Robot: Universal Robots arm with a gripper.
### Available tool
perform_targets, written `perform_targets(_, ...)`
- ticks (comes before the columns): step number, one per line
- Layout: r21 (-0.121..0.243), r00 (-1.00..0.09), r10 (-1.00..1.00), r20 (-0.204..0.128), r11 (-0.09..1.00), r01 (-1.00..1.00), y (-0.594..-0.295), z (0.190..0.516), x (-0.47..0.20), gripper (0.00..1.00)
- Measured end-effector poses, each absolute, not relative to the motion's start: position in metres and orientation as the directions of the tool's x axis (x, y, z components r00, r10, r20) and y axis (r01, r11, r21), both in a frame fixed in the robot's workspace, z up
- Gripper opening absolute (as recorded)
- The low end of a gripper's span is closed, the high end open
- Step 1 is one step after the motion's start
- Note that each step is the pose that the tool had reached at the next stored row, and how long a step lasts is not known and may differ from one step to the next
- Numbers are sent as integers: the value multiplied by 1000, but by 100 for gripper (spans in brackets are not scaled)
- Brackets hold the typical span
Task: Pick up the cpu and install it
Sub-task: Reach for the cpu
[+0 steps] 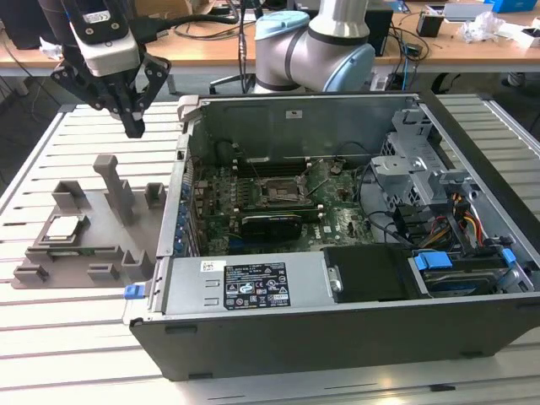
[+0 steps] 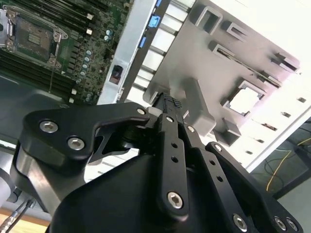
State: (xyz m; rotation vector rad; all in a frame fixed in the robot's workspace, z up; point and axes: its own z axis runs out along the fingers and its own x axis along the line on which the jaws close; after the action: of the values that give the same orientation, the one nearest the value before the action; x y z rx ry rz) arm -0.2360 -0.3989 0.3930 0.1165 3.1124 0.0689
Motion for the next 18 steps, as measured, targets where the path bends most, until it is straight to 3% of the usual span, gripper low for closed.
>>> perform_targets(18, 45, -997, 75, -25, 996, 74, -399, 393, -279, 11)
